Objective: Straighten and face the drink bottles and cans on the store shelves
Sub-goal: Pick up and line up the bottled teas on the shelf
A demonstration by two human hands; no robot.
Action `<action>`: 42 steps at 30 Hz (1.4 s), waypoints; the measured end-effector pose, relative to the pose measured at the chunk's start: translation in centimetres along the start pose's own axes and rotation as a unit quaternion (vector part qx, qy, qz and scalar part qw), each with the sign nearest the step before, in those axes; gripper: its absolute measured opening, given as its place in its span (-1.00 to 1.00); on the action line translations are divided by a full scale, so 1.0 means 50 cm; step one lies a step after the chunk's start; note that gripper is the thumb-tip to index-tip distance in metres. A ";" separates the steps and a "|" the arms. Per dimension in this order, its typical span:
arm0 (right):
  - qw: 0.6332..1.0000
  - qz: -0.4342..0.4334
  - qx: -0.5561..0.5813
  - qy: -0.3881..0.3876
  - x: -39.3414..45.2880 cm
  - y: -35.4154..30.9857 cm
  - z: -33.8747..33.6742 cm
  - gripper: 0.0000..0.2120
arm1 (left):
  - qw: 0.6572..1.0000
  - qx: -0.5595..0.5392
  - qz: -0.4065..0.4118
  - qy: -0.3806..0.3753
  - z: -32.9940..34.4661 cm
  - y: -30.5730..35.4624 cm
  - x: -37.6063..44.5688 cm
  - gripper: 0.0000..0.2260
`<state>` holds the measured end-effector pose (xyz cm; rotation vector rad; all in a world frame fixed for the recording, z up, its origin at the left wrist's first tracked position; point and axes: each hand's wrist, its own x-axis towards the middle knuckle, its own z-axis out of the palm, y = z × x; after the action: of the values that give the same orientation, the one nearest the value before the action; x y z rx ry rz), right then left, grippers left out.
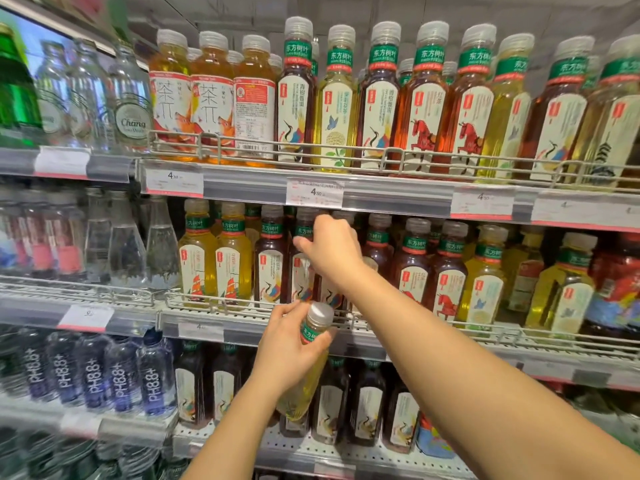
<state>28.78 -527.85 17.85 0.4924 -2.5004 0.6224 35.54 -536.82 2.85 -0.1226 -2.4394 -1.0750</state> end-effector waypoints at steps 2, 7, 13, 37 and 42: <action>1.000 0.002 0.011 -0.013 0.011 -0.012 0.011 -0.68 | 1.000 0.007 -0.004 -0.008 -0.003 0.006 -0.001 -0.68; 0.998 0.029 -0.030 -0.038 0.029 -0.030 0.014 -0.85 | 0.999 -0.010 -0.010 -0.037 -0.030 0.011 -0.001 -0.52; 0.998 -0.032 -0.029 -0.038 0.020 -0.034 -0.007 -0.89 | 0.999 0.009 0.032 -0.028 -0.032 -0.023 -0.007 -0.44; 0.993 0.092 -0.039 0.070 -0.040 0.173 -0.093 -0.64 | 0.997 -0.010 0.063 0.044 0.005 -0.041 -0.014 -0.47; 0.990 0.129 -0.062 0.003 0.000 0.152 -0.097 -0.66 | 0.998 0.000 0.054 0.034 -0.002 -0.033 -0.014 -0.46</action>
<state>27.22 -519.03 19.07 0.1200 -2.5992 0.5571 35.77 -537.98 1.49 -0.2133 -2.3435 -1.0157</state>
